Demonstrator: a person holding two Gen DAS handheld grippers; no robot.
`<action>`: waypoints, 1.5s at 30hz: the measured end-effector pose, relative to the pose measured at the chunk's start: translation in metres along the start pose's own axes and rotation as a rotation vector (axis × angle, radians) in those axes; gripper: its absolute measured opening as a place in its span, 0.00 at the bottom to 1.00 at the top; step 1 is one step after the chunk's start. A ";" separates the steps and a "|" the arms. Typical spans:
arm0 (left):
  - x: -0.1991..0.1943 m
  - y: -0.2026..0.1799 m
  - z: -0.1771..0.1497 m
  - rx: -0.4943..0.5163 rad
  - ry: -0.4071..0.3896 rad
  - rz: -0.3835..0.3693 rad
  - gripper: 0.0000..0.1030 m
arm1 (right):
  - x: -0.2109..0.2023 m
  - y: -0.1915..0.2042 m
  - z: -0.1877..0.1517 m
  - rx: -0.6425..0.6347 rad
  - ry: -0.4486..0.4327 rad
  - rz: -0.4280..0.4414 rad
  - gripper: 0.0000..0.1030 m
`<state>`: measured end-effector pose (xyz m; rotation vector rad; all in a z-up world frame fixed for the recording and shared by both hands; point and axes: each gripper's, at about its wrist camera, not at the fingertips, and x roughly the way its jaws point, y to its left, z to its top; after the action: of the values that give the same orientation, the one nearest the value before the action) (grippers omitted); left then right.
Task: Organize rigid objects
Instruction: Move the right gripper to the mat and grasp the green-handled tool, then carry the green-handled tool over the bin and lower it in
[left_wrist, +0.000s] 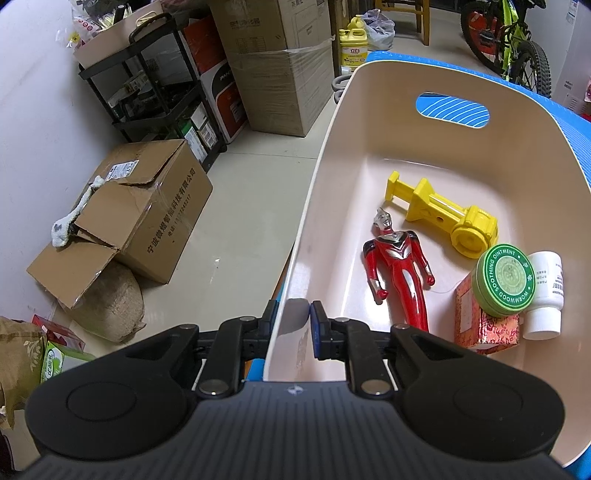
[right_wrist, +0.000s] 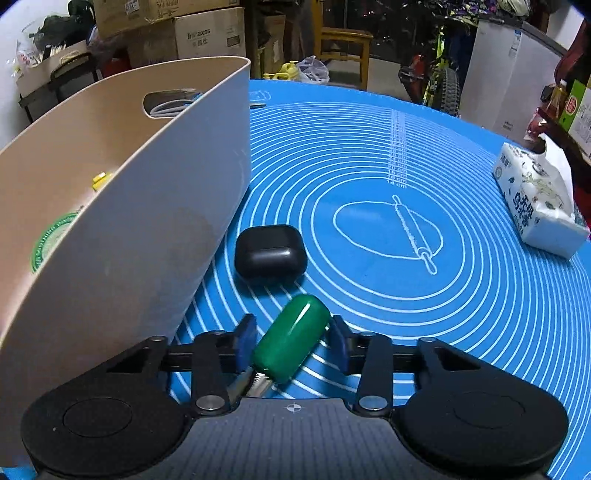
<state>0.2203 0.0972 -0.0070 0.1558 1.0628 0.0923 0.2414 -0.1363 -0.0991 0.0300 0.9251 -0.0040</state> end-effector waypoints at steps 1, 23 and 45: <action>0.000 0.000 0.000 0.000 0.000 0.000 0.19 | -0.001 0.000 0.000 0.002 0.001 0.005 0.39; 0.000 -0.001 0.000 -0.001 0.000 -0.001 0.19 | -0.051 -0.012 0.022 0.046 -0.150 -0.020 0.33; 0.001 -0.002 0.000 0.000 -0.001 -0.001 0.19 | -0.112 0.031 0.064 0.032 -0.397 0.094 0.34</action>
<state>0.2209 0.0958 -0.0082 0.1555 1.0621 0.0912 0.2257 -0.1086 0.0295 0.0992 0.5264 0.0603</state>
